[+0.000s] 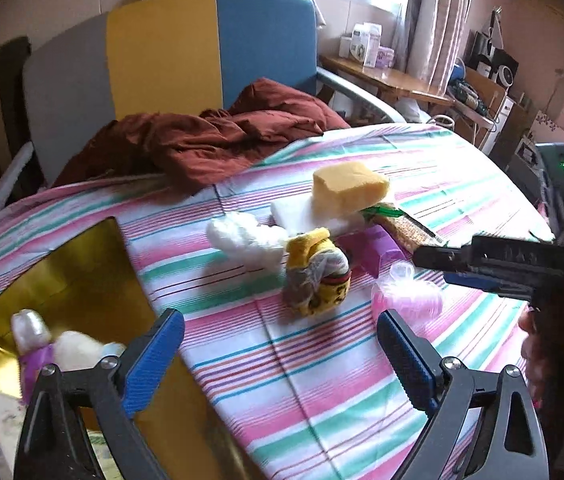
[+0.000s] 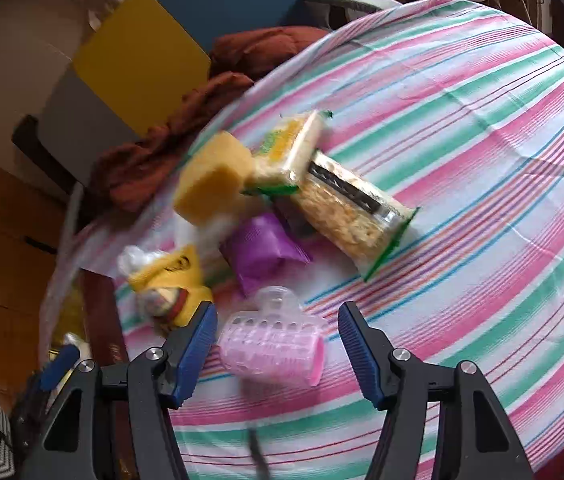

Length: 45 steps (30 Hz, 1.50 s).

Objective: Organize objects
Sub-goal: 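Grasp the yellow knitted toy with the left tool while the right tool grasps the pink curler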

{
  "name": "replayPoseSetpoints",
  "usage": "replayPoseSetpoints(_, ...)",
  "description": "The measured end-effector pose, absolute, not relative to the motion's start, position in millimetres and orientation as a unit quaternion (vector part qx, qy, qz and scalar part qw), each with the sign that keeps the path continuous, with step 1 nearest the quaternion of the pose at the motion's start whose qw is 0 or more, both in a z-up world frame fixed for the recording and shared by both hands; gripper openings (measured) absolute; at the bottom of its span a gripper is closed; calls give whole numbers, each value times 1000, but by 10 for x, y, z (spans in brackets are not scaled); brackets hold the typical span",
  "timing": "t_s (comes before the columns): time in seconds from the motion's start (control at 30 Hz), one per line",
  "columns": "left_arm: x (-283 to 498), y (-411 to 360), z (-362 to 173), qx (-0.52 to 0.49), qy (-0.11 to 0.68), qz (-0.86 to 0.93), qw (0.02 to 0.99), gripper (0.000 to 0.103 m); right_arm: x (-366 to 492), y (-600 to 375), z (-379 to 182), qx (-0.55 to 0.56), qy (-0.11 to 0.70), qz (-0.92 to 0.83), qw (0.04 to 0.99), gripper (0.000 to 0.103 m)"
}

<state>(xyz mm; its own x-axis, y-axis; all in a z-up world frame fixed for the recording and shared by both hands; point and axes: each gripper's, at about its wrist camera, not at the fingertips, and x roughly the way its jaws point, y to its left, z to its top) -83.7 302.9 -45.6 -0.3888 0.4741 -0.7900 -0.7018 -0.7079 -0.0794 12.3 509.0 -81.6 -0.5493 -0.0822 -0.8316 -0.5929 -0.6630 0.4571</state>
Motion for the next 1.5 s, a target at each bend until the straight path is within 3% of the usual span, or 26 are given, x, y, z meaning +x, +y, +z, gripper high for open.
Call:
replayPoseSetpoints(0.37,-1179,3354,-659,-468,109,810,335,96,73,5066,-907,-475,370,780,167,68)
replayPoseSetpoints(0.6,-1285,3529,-826,-499,98,796,329,89,194,5226,-927,-457,406,770,185,68)
replayPoseSetpoints(0.7,-1326,3614,-922,-511,105,789,324,82,165,5212,-931,-461,400,771,180,68)
replayPoseSetpoints(0.8,-1372,3677,-1038,-529,103,776,328,63,183,5224,-935,-461,402,770,180,68)
replayPoseSetpoints(0.83,-1386,3680,-1061,-533,99,773,329,50,182,5225,-940,-462,403,770,178,68)
replayPoseSetpoints(0.93,-1334,3662,-1039,-524,97,776,338,40,134,5164,-939,-469,395,772,167,68)
replayPoseSetpoints(1.27,-1174,3336,-839,-496,79,791,350,38,-60,4824,-986,-523,304,780,158,80)
replayPoseSetpoints(1.5,-1000,3190,-756,-480,82,797,358,38,-110,4755,-1065,-538,286,779,150,80)
